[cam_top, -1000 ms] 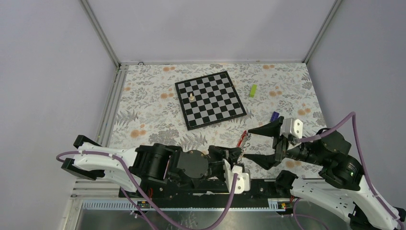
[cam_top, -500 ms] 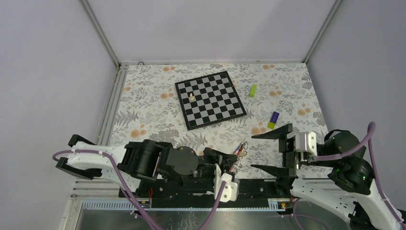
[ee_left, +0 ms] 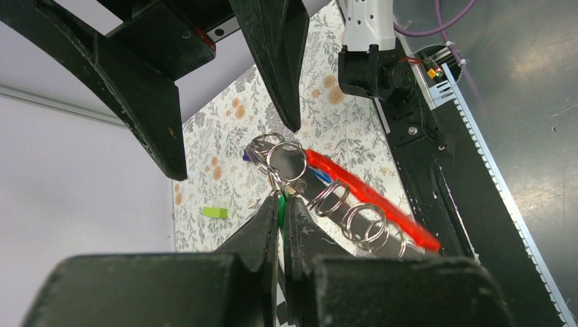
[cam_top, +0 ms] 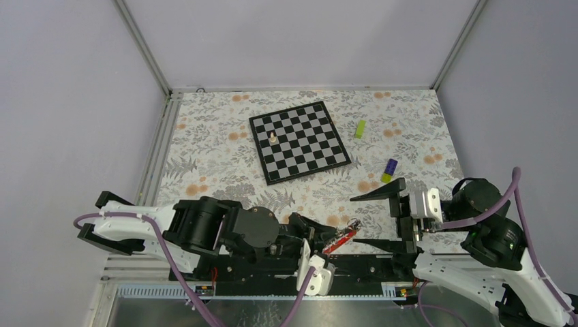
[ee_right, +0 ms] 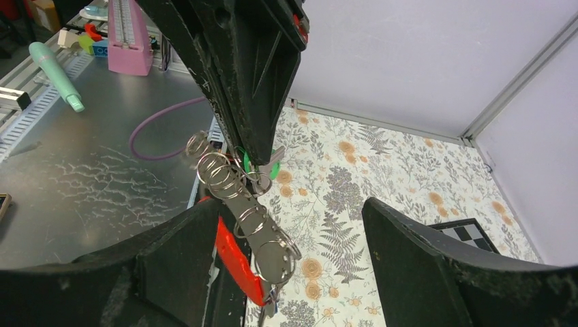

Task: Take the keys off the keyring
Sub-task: Remove the key from the keyring.

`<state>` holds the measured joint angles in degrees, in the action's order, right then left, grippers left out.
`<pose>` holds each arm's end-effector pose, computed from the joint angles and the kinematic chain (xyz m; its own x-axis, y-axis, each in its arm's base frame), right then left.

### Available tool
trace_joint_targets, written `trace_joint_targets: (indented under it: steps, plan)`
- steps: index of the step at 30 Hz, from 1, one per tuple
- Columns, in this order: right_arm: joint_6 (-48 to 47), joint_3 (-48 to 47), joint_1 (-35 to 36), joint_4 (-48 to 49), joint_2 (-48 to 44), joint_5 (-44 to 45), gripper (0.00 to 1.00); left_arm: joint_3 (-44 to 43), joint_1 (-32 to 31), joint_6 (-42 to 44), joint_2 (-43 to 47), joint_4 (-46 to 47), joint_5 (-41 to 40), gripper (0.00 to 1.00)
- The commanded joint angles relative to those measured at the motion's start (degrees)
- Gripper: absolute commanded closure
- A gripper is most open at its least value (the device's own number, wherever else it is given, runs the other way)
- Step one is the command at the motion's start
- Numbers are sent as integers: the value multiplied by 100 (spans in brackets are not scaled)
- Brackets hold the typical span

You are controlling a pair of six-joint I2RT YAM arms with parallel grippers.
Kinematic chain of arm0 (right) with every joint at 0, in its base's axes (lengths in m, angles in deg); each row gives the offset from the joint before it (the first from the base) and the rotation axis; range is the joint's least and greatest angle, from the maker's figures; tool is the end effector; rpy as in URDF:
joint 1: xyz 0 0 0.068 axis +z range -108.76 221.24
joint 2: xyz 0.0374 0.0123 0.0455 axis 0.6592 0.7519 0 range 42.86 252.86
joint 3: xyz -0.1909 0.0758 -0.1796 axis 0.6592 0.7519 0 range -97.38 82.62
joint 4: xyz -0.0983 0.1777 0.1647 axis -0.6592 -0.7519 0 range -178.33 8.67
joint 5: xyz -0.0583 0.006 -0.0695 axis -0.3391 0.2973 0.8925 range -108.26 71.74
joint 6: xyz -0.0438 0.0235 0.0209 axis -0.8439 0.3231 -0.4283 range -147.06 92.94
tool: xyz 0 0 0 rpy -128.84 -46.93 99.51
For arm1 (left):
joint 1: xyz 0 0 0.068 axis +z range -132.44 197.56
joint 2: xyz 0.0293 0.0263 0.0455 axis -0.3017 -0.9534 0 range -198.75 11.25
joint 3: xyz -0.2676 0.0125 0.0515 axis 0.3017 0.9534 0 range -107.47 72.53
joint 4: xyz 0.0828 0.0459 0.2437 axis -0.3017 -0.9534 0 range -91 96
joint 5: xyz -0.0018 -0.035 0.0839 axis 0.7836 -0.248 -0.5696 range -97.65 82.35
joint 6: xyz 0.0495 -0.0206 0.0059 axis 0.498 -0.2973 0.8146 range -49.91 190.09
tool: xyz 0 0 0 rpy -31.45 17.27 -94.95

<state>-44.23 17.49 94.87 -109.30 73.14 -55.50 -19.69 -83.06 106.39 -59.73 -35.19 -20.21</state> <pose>0.0186 0.0614 0.4481 0.3622 0.0955 -0.9272 -0.9319 0.0174 -0.3623 -0.0372 -0.2400 0.4706 0.6409 0.2827 -0.7137 0.7664 -0.1817 0.6162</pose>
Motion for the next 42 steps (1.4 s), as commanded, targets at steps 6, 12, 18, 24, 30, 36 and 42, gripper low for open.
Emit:
trace_joint_targets:
  steps: [6,12,18,24,30,36,42]
  plan:
    - [306,145,25,555,118,-148,19,-332,7,132,124,236,68,100]
    - [726,440,22,899,60,-126,23,-254,7,183,176,389,-1,100]
    - [875,548,20,915,73,-122,26,-241,7,212,170,406,-16,100]
    - [1009,620,25,956,85,-192,31,-212,7,259,179,454,-69,100]
    - [1198,760,25,1118,95,-268,40,-186,7,316,181,487,-89,100]
    - [1430,989,27,1454,87,-431,40,-200,7,327,186,489,-52,100]
    - [1579,1096,27,1657,148,-618,44,-192,7,335,189,491,-31,100]
